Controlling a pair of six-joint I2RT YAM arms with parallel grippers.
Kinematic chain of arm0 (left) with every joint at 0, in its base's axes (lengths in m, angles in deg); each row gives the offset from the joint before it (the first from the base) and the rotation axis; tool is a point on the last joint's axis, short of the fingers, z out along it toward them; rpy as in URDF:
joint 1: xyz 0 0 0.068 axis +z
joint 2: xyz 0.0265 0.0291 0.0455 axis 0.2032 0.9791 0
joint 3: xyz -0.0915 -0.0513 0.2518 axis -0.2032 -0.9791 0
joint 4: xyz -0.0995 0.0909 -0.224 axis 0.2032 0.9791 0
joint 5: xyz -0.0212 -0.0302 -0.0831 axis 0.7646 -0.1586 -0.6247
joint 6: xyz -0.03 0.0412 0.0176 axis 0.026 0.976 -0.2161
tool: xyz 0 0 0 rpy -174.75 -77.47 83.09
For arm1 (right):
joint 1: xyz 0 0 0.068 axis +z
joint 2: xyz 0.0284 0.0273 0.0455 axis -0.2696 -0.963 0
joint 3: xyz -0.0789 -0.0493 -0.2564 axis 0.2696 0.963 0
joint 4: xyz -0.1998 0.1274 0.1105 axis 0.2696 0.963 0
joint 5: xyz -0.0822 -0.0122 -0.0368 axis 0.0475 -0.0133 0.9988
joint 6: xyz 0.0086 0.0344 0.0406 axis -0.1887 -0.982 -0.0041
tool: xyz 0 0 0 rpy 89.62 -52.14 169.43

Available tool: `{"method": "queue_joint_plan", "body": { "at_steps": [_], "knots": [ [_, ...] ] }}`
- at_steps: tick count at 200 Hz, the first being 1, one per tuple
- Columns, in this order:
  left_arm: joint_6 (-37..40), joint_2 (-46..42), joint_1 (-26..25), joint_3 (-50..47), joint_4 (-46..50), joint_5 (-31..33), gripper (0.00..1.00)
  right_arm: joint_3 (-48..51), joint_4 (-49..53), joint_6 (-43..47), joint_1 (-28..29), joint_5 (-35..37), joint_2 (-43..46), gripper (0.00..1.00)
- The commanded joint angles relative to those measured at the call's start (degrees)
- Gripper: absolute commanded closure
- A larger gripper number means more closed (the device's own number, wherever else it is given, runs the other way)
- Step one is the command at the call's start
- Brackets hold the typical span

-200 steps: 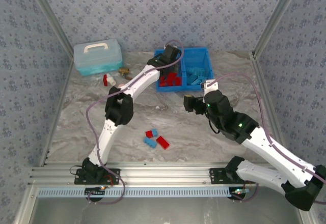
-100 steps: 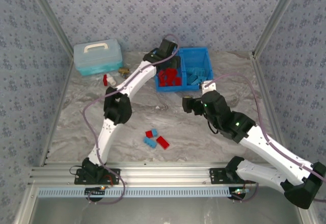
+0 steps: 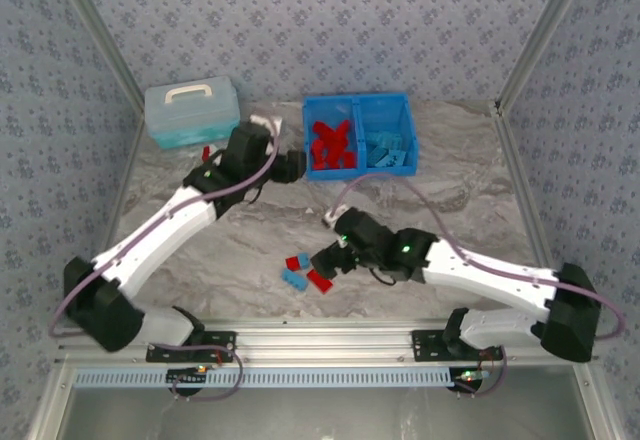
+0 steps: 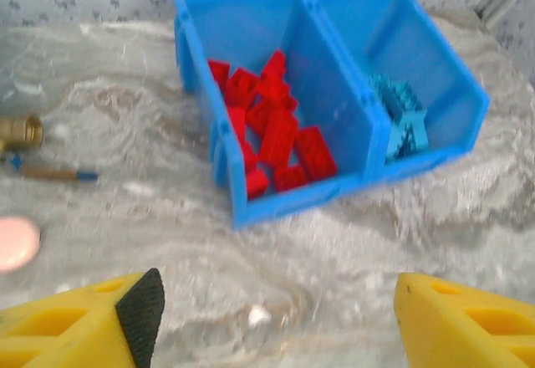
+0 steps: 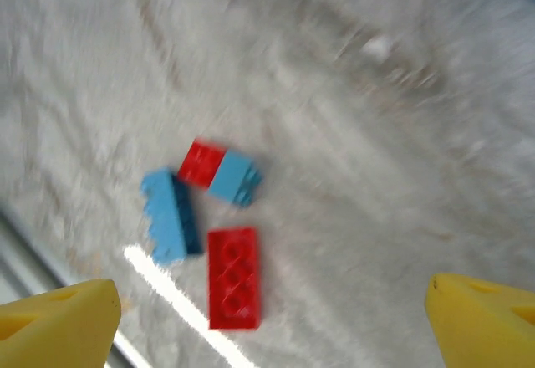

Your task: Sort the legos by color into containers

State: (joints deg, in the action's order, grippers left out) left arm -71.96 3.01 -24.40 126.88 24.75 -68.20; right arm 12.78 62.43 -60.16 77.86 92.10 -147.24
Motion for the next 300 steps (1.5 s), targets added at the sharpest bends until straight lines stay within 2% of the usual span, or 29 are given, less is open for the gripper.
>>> {"method": "queue_joint_plan", "body": {
  "at_steps": [1,25,49,68,97,124,147,190,212,235,255,272,300],
  "knots": [
    [-0.2,-7.3,0.0,-8.6,3.9,-0.4,0.22,-0.7,2.4,-1.0,3.5,-1.6,-6.0,0.04],
    [-3.0,-15.7,0.0,-15.5,7.3,2.0,0.18,-0.1,-0.1,-1.8,4.3,-3.0,-12.4,0.05],
    [-6.0,-21.3,-0.1,-20.3,7.3,2.6,0.08,-1.6,-0.6,0.9,4.1,-4.6,-19.1,0.08],
    [-7.7,-22.8,0.0,-22.6,6.5,2.1,0.02,-3.0,-0.7,2.0,4.1,-5.4,-23.0,0.17],
    [-8.4,-22.0,0.0,-22.9,6.7,1.9,0.02,-3.3,-1.5,0.4,4.0,-3.9,-25.2,0.38],
    [-8.3,-21.4,0.0,-22.7,6.0,2.6,0.02,-2.6,-2.6,-1.6,3.9,-3.1,-23.7,0.58],
    [-7.9,-20.4,0.0,-22.0,5.7,2.5,0.01,-2.7,-0.9,-2.5,4.0,-0.6,-19.8,0.63],
    [-8.3,-19.3,0.0,-22.0,5.2,2.4,0.02,-4.9,1.2,-1.0,1.9,5.9,-6.2,0.65],
    [-8.5,-20.0,0.0,-22.4,4.1,1.9,0.02,-6.6,-2.5,2.3,-3.2,7.4,-2.1,0.65],
    [-8.4,-21.0,0.0,-22.2,3.2,1.4,0.02,-9.9,-7.8,5.2,-12.2,5.3,-4.2,0.65],
    [-8.3,-22.0,0.0,-22.6,3.1,0.0,0.02,-16.5,-8.5,6.4,-20.0,2.5,-12.3,0.65],
    [-8.8,-23.5,-0.1,-23.7,3.5,-0.8,0.02,-27.1,-5.9,7.3,-25.0,2.0,-21.6,0.66],
    [-10.3,-26.4,-0.3,-26.2,2.2,-2.0,0.02,-42.1,-1.5,8.2,-30.0,2.1,-35.9,0.66]
  ]
}}
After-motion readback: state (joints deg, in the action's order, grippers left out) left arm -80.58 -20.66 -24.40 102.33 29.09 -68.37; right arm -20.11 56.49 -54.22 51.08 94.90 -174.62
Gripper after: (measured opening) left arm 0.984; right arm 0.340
